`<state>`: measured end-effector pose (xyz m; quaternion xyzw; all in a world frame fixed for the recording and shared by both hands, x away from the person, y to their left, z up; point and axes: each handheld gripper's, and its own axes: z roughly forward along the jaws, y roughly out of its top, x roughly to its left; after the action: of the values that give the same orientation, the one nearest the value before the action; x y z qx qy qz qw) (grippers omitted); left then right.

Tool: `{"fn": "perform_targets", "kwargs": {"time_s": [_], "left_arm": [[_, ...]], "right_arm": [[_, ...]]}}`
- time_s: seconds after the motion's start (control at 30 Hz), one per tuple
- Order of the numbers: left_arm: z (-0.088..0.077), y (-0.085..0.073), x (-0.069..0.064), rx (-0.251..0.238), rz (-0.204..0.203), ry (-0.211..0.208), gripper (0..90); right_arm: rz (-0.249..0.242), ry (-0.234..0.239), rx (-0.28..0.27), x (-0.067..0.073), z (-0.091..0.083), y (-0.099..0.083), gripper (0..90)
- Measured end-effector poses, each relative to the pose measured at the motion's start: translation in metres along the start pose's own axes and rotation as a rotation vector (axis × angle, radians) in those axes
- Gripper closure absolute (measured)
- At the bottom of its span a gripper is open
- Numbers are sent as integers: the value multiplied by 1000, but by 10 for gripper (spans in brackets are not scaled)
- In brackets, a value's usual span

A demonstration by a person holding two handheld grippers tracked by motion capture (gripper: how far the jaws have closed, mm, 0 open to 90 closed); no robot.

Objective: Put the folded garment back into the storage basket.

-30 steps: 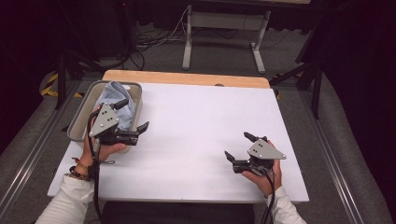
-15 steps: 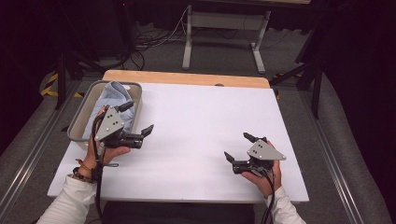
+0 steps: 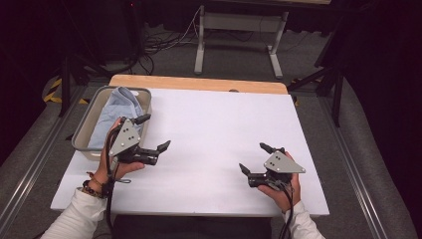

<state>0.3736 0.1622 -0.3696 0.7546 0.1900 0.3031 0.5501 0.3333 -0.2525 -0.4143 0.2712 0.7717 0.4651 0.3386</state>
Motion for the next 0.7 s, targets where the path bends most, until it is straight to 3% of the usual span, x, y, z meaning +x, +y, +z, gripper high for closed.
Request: {"fn": "perform_targets", "kwargs": {"time_s": [0.43, 0.53, 0.6, 0.7], "left_arm": [[5, -10, -17, 40, 40, -76, 52], [6, -15, -23, 59, 68, -73, 53], [6, -19, -24, 67, 62, -88, 53], [3, -23, -26, 75, 66, -77, 53]], "right_arm": [[0, -5, -4, 4, -5, -1, 86], [-2, -5, -5, 5, -6, -1, 87], [-4, -7, -6, 6, -6, -2, 87], [-3, -3, -6, 8, -6, -2, 87]]}}
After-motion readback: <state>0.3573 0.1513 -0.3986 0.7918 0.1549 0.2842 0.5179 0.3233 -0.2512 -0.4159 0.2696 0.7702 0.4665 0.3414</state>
